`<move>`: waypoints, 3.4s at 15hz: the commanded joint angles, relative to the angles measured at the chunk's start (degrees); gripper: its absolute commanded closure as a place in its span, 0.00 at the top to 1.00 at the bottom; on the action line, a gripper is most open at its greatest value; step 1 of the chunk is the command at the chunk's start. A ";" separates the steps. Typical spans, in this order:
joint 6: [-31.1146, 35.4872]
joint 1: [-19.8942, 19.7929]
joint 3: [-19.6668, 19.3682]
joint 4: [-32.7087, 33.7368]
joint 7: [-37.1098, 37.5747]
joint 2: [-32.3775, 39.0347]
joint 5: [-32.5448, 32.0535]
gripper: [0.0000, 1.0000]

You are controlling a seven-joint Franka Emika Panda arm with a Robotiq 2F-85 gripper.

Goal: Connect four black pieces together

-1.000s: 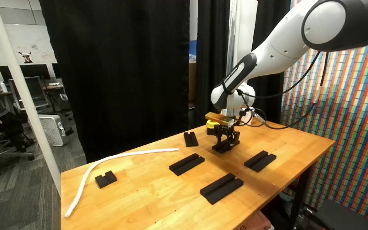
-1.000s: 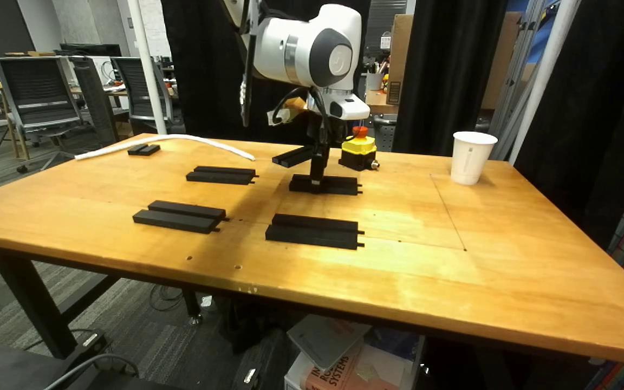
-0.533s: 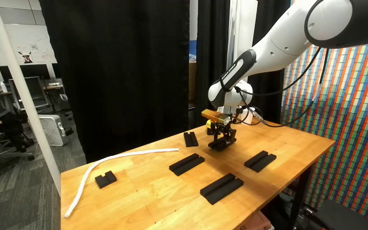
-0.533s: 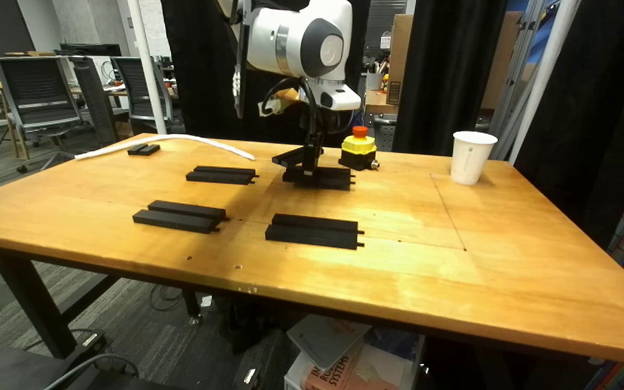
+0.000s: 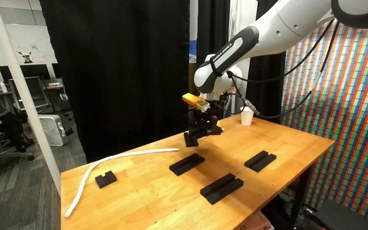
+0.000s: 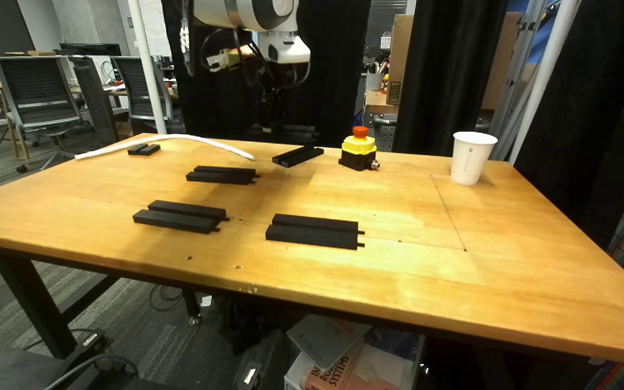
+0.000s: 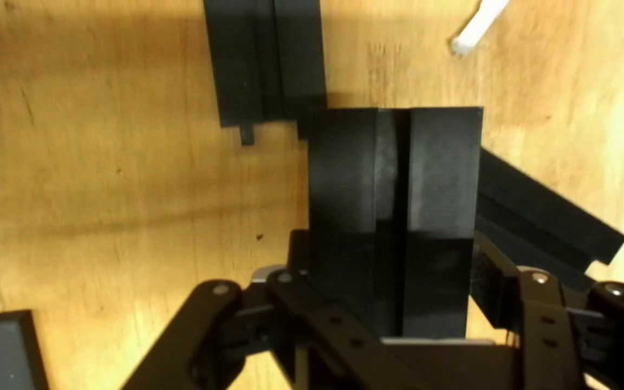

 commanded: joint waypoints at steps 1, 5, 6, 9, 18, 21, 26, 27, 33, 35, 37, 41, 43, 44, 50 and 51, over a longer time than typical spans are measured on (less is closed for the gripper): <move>0.32 1.39 3.26 2.23 3.23 -0.06 -0.27 0.45; -0.74 2.01 8.54 5.86 -0.18 2.68 3.50 0.45; -1.34 1.93 9.95 6.94 -1.24 3.65 5.33 0.45; -3.81 2.89 12.84 11.24 -1.93 6.91 8.16 0.45; -1.74 9.32 14.09 19.68 2.04 15.13 7.52 0.45; -0.97 12.14 13.82 21.51 6.31 16.76 7.07 0.45; 1.21 13.38 14.11 20.77 11.10 17.35 8.10 0.45; 1.66 13.20 14.17 20.38 11.63 17.40 8.30 0.45; 2.56 11.47 15.49 19.13 11.76 18.09 12.60 0.45; 3.01 11.13 15.72 17.82 11.90 17.76 14.46 0.45; 3.67 11.25 15.46 15.80 12.38 16.85 15.33 0.45; 7.14 12.02 14.22 10.95 14.67 15.03 14.78 0.45; 9.03 12.34 13.05 8.05 15.73 13.91 13.26 0.45; 9.53 12.50 12.62 7.20 16.32 13.41 12.58 0.45; 9.59 12.34 9.62 -0.77 19.13 8.61 7.19 0.45; 9.33 12.13 9.34 -2.20 19.27 7.68 6.52 0.45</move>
